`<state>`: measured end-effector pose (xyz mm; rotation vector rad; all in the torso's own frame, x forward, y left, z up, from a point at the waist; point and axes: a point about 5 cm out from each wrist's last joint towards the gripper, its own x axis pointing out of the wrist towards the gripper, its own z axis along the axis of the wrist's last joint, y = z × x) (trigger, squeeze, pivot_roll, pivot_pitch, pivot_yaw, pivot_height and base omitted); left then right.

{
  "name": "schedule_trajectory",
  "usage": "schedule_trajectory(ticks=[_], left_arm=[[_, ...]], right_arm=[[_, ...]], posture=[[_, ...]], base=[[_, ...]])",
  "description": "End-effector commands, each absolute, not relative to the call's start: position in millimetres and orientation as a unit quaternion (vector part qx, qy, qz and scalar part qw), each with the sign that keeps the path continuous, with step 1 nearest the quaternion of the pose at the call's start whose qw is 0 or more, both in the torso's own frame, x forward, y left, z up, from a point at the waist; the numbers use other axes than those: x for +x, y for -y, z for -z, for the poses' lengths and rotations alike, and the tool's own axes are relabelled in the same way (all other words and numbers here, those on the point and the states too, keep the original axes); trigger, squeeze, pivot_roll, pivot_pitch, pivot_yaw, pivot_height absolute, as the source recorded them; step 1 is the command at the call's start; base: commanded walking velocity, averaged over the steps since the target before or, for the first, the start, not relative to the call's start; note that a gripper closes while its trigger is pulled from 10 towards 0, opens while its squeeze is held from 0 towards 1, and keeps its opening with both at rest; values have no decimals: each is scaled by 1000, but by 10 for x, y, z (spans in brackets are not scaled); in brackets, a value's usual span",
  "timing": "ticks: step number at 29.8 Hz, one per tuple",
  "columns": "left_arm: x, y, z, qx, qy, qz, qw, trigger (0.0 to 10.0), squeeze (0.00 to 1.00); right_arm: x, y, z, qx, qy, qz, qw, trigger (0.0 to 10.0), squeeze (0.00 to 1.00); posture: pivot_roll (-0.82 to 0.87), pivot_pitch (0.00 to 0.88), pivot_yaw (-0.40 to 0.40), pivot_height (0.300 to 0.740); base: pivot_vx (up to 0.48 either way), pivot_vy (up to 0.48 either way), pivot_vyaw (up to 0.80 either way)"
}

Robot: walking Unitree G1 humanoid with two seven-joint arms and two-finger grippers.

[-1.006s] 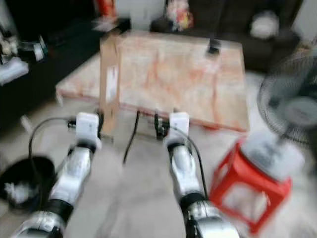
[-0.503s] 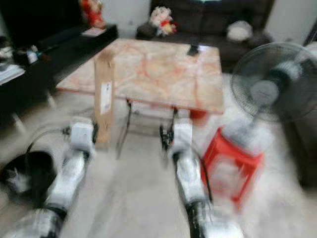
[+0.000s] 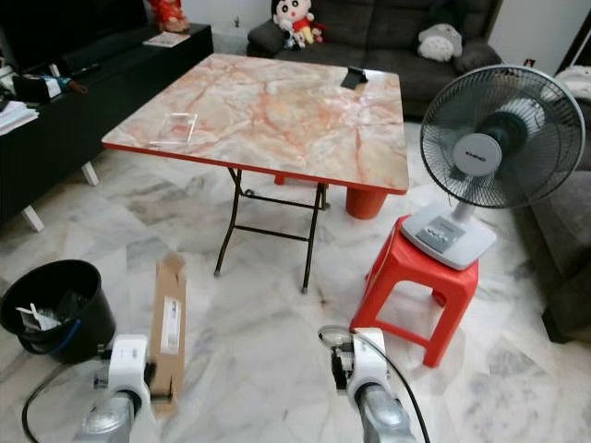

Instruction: Picking trash to rubbish bin

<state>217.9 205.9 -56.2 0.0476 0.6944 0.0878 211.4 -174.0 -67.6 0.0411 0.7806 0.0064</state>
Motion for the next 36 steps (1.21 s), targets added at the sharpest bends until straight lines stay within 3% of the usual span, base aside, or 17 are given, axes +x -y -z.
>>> schedule_trajectory(ticks=[1, 10, 23, 36], left_arm=[[2050, -2069, 653, 23, -373, -50, 926, 10000, 0], [1547, -2154, 902, 12, -458, -88, 885, 10000, 0], [1727, -2091, 836, 28, -438, -64, 896, 10000, 0], [1655, -2086, 868, 32, -446, -58, 892, 10000, 0]], right_arm=[[2034, 1773, 728, 14, -403, 1, 915, 10000, 0], [1832, 1736, 838, 11, -435, -9, 901, 10000, 0], [2045, 1609, 740, -7, -414, -39, 909, 10000, 0], [1936, 1663, 792, -24, -423, -28, 905, 10000, 0]], posture=[[-21, 11, -52, 740], [-31, 4, -41, 740], [-25, 0, -38, 740], [-23, 0, -37, 740]], base=[[0, 0, 0], [0, 0, 0], [0, 0, 639], [0, 0, 800]])
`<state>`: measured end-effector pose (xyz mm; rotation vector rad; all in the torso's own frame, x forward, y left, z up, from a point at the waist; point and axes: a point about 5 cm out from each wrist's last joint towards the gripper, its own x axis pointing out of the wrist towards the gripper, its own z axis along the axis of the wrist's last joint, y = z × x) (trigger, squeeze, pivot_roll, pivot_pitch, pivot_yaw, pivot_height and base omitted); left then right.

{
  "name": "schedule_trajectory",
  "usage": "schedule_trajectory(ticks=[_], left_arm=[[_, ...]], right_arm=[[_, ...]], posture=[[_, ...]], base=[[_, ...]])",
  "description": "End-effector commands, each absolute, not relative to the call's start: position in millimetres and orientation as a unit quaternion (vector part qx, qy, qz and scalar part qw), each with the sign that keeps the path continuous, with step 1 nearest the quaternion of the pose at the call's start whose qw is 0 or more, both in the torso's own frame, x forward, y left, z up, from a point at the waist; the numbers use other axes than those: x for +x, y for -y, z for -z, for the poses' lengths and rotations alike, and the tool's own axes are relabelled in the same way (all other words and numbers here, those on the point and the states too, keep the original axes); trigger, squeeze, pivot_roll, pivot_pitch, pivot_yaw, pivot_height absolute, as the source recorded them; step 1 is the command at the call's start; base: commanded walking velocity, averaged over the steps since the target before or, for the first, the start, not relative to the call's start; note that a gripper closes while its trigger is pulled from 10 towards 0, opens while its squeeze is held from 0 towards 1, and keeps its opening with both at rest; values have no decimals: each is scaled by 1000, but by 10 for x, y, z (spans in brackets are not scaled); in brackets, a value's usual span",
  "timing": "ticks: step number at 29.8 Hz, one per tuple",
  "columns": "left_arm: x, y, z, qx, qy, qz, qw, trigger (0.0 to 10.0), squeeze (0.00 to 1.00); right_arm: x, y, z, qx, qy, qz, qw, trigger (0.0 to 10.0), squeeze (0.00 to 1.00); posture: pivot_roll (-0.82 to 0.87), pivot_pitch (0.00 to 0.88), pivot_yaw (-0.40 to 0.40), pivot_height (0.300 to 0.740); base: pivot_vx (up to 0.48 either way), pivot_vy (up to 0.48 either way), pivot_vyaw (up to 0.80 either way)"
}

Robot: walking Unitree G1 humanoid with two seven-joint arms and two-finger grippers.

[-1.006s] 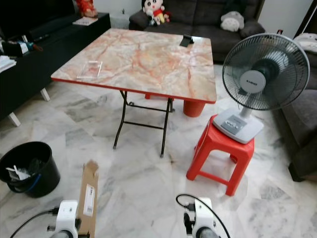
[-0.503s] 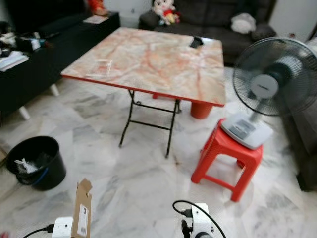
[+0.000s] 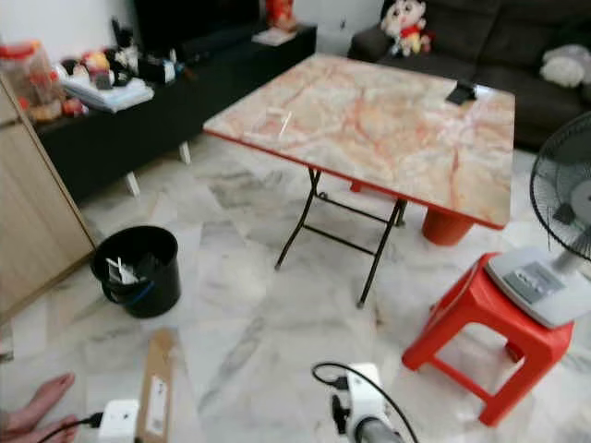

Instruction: Picking trash to rubbish bin

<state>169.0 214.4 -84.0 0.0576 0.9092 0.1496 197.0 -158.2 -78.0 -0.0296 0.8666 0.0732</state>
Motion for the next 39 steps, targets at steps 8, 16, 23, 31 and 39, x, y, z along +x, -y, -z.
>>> schedule_trajectory(ticks=[8, 16, 23, 31, 39], left_arm=[[1650, -2077, 871, 32, -447, -58, 892, 10000, 0], [1695, -2064, 855, 30, -442, -59, 894, 10000, 0], [1673, -2062, 866, 29, -447, -64, 892, 10000, 0], [1632, -2087, 881, 38, -454, -66, 888, 10000, 0], [1650, -2108, 869, 38, -451, -69, 889, 10000, 0]], right_arm=[[1923, 1669, 799, -27, -425, -27, 904, 10000, 0], [1982, 1619, 771, -19, -417, -29, 908, 10000, 0], [1980, 1616, 773, -22, -418, -30, 908, 10000, 0], [1956, 1618, 787, -37, -423, -34, 905, 10000, 0], [1963, 1615, 783, -22, -421, -25, 906, 10000, 0]], posture=[[-25, 0, -37, 740], [-27, 0, -40, 740], [-17, 7, -47, 740], [-16, 15, -48, 740], [-11, 22, -48, 740]], base=[[0, 0, 800], [0, 0, 300], [75, 0, 0], [301, 0, 387], [310, 0, 98]])
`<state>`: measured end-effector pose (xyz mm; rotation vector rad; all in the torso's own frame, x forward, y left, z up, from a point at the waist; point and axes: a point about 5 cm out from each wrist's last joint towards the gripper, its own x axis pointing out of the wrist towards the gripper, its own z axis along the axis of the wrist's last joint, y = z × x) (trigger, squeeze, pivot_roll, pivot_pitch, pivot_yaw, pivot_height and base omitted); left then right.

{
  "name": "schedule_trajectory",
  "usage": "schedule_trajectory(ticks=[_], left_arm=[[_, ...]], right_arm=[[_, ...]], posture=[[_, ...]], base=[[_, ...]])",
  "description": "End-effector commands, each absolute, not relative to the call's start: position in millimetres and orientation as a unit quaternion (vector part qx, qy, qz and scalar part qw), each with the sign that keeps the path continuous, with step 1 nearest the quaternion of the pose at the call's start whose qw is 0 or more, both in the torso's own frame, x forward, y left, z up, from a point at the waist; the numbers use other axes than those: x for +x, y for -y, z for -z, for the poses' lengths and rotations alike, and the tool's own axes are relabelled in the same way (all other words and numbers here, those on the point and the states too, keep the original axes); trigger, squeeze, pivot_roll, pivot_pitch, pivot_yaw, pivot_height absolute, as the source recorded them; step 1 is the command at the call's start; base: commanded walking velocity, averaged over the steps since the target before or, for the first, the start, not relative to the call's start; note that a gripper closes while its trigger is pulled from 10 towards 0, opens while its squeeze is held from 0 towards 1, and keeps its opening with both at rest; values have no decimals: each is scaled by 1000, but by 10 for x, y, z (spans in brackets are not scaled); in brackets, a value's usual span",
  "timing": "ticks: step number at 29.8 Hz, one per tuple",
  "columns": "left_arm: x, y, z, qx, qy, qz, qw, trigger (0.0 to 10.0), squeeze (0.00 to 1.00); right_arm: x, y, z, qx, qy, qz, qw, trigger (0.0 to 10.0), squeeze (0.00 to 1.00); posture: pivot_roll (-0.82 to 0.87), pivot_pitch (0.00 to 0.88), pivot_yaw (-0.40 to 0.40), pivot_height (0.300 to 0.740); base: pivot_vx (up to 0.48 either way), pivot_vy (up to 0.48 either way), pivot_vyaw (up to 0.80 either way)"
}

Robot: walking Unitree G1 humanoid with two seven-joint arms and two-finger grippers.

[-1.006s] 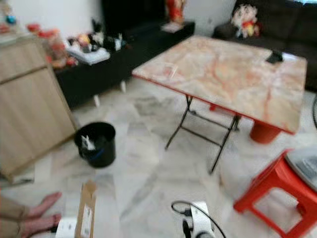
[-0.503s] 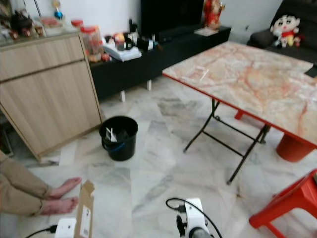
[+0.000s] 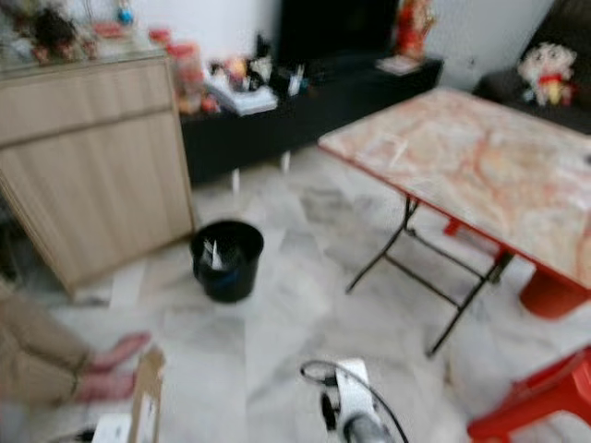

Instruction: Picking trash to rubbish bin

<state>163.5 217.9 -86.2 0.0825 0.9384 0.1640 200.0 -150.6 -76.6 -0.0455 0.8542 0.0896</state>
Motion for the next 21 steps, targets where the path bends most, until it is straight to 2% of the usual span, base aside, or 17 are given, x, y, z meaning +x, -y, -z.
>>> schedule_trajectory(ticks=[1, 16, 21], left_arm=[[1650, -2109, 869, 38, -451, -69, 889, 10000, 0], [1641, -2113, 872, 36, -452, -70, 889, 10000, 0], [1644, -2108, 871, 36, -451, -70, 889, 10000, 0]], right_arm=[[1964, 1615, 782, -22, -421, -25, 906, 10000, 0], [1958, 1600, 789, -26, -425, -29, 905, 10000, 0], [1961, 1586, 786, -33, -422, -37, 905, 10000, 0]], posture=[[-10, 23, -47, 740], [-9, 25, -46, 740], [-7, 27, -47, 740]], base=[[307, 0, 0], [310, 0, 0], [308, 0, 654]])
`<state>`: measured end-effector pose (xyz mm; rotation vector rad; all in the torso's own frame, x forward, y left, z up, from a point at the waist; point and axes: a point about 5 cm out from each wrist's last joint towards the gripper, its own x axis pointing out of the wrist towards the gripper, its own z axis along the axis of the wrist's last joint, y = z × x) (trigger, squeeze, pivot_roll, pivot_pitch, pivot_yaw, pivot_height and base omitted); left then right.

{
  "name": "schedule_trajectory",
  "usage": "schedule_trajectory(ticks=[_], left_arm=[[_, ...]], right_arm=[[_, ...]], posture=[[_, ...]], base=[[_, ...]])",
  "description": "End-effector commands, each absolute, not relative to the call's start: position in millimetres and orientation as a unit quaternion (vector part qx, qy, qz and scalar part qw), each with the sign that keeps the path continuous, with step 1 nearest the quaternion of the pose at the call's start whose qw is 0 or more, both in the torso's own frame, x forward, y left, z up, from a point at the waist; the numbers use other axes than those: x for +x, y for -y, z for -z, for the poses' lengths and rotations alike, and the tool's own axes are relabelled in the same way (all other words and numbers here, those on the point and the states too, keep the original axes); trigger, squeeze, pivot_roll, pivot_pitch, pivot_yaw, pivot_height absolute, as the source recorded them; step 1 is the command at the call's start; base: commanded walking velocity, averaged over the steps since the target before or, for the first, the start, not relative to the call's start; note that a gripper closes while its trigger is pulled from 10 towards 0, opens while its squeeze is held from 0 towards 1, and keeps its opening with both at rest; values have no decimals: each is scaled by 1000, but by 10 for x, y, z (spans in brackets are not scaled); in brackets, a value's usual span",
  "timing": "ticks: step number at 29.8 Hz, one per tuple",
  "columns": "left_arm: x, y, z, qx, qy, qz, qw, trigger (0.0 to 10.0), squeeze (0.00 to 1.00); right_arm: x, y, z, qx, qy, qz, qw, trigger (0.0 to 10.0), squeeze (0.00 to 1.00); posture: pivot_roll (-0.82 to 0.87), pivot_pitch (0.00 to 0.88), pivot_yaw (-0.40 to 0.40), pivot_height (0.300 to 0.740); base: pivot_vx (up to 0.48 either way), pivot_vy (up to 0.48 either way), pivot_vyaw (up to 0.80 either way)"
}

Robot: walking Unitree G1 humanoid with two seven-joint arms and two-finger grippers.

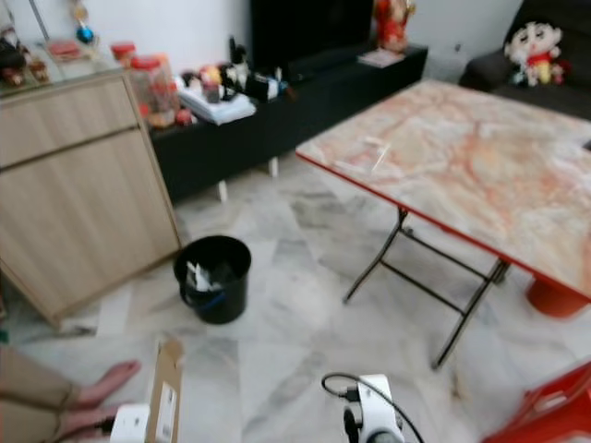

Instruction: Picking trash to rubbish bin

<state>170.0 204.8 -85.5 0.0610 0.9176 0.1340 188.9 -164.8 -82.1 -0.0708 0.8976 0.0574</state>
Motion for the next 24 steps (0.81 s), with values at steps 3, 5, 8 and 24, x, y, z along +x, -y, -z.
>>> schedule_trajectory(ticks=[3, 5, 8, 24], left_arm=[[1639, -2107, 874, 35, -451, -71, 889, 10000, 0], [1635, -2105, 876, 34, -452, -71, 889, 10000, 0], [1634, -2104, 876, 33, -451, -72, 889, 10000, 0], [1641, -2104, 872, 32, -450, -71, 890, 10000, 0]], right_arm=[[1961, 1581, 787, -31, -423, -36, 905, 10000, 0], [1960, 1584, 787, -31, -423, -35, 905, 10000, 0], [1959, 1585, 789, -28, -425, -32, 904, 10000, 0], [1954, 1576, 794, -33, -429, -40, 902, 10000, 0]], posture=[[-7, 27, -47, 740], [-7, 26, -48, 740], [-7, 26, -48, 740], [-11, 22, -46, 740]], base=[[311, 0, 577], [311, 0, 0], [311, 0, 0], [310, 0, 0]])
